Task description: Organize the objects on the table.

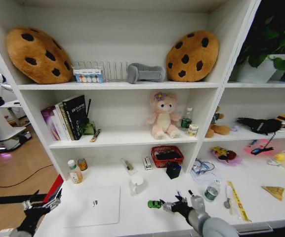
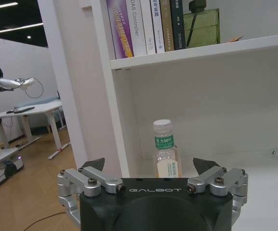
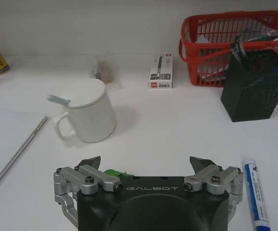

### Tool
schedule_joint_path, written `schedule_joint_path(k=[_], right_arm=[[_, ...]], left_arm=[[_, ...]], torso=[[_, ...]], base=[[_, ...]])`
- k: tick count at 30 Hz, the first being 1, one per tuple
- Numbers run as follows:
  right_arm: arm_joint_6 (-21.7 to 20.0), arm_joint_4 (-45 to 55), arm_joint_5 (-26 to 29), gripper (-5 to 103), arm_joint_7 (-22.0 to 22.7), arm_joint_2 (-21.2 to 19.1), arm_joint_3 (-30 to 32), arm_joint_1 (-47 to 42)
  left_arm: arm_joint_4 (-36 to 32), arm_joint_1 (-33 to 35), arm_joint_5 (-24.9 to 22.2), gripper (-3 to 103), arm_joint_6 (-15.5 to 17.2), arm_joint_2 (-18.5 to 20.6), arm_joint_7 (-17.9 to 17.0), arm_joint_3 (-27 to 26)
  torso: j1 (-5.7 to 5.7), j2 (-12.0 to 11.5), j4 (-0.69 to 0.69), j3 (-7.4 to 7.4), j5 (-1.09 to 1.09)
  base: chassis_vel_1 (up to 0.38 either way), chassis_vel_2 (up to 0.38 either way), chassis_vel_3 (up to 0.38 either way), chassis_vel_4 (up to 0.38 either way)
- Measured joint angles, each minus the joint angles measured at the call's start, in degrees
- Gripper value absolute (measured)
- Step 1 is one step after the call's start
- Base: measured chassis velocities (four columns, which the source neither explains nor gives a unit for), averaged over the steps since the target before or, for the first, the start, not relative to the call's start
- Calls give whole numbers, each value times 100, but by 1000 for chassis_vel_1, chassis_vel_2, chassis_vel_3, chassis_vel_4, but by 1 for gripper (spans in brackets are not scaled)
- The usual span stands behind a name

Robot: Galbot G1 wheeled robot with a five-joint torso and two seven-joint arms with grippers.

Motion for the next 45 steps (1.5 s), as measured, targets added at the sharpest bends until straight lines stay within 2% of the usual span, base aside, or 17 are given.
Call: schedule_joint_path(k=[3, 4, 6, 7, 9, 11, 14, 15, 18, 19, 21, 23, 25, 31, 33, 38, 45], right_arm=[[502, -229, -1040, 100, -369, 17, -199, -141], [502, -229, -1040, 100, -369, 17, -199, -141], [1135, -428, -1716, 100, -632, 62, -183, -346], [1135, -428, -1716, 100, -632, 62, -183, -346], [1592, -583, -2125, 100, -844, 126, -109, -500], [1712, -620, -2214, 100, -910, 148, -101, -543], [2247, -775, -2585, 100, -1208, 258, -116, -672], [2247, -775, -2585, 100, -1208, 258, -116, -672], [3129, -1205, -3009, 100, -1625, 537, -247, -812], [3129, -1205, -3009, 100, -1625, 537, -247, -812], [3579, -1488, -3258, 100, -1788, 744, -336, -885], [3644, -1529, -3296, 100, -1801, 780, -345, -892], [3993, -1772, -3606, 100, -1921, 1023, -342, -905], [4250, -1936, -3794, 100, -2062, 1180, -255, -898], [4719, -2170, -4022, 100, -2420, 1437, -104, -905], [5207, -2461, -4056, 100, -2957, 1869, 118, -898], [5567, -2689, -3997, 100, -3089, 2308, 282, -853]], left_arm=[[-22, 7, 12, 100, -3, -26, 2, -3], [-22, 7, 12, 100, -3, -26, 2, -3], [-22, -22, 38, 100, 6, -32, 2, 33], [-22, -22, 38, 100, 6, -32, 2, 33], [-19, -42, 74, 100, 22, -37, 1, 90], [-18, -50, 90, 100, 27, -39, 1, 111], [-20, -67, 128, 100, 40, -50, -1, 157], [-20, -67, 128, 100, 40, -50, -1, 157], [-16, -40, 132, 100, 32, -61, -2, 140], [-16, -40, 132, 100, 32, -61, -2, 140], [26, 3, 112, 100, 5, -61, 2, 95], [30, 8, 110, 100, 1, -62, 1, 91], [60, 29, 100, 100, -22, -73, 7, 81], [92, 11, 101, 100, -25, -87, 8, 103], [134, -14, 129, 100, -28, -104, 12, 169], [147, 21, 129, 100, -32, -131, 29, 183], [161, 12, 167, 100, -40, -131, 28, 192]], torso=[[0, 0, -4, 0, -1], [0, 0, -4, 0, -1], [0, 2, -5, 0, -1], [0, 2, -5, 0, -1], [0, 2, -4, 0, -1], [0, 2, -4, 0, -1], [0, 2, -4, 0, -2], [0, 2, -4, 0, -2], [0, 2, -3, 0, -1], [0, 2, -3, 0, -1], [-1, 2, -4, 0, 0], [-1, 1, -3, 0, 0], [-1, 2, -3, -1, 0], [-1, 1, -3, -1, -1], [0, 1, -3, 0, -2], [-1, 1, -3, -1, -1], [0, 1, -3, 0, -1]], base=[[0, 0, 0, 0], [0, 0, 0, 0], [0, 0, 0, 0], [0, 0, 0, 0], [0, 0, 0, 0], [0, 0, 0, 0], [0, 0, 0, 0], [0, 0, 0, 0], [0, 0, 0, 0], [0, 0, 0, 0], [0, 0, 0, 0], [0, 0, 0, 0], [0, 0, 0, 0], [0, 0, 0, 0], [0, 0, 0, 0], [0, 0, 0, 0], [0, 0, 0, 0]])
